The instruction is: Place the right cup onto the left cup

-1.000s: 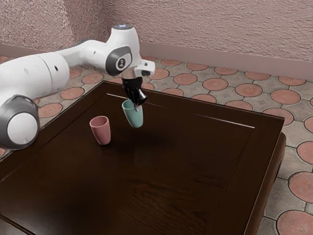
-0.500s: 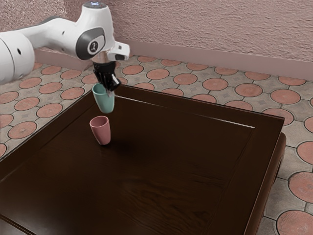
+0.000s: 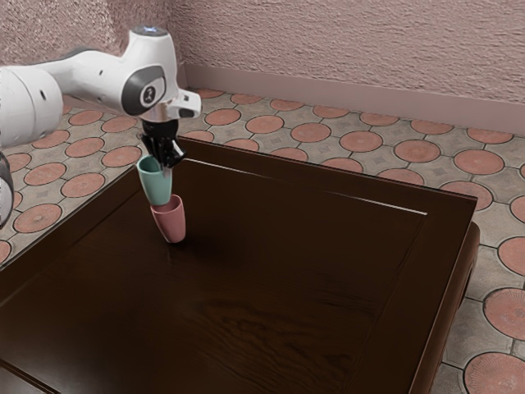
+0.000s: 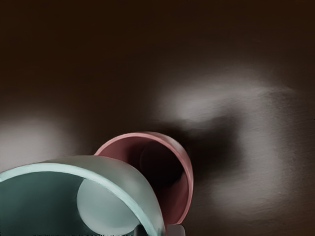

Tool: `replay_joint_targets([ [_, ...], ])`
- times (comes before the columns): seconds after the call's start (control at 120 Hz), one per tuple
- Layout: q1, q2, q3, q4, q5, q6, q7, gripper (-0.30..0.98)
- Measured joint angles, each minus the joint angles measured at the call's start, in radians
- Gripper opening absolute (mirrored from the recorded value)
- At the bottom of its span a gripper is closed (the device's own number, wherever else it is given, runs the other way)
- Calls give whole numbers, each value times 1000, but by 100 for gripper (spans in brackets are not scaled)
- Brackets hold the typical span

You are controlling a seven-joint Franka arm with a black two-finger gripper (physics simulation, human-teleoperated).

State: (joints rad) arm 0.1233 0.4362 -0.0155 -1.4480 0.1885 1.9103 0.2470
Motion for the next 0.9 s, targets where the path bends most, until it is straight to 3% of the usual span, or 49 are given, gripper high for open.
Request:
replay_joint_targets([
  [0.358,-13,53,-7,46,-13,-8,4,-10],
  [0.608,-16,-11,-7,40,-79,-70,-2,41],
  [0.783,-104,-224,-3,-80,-99,-111,-14,56],
  [0.9,-232,-337,43,-151,-115,-166,-35,62],
])
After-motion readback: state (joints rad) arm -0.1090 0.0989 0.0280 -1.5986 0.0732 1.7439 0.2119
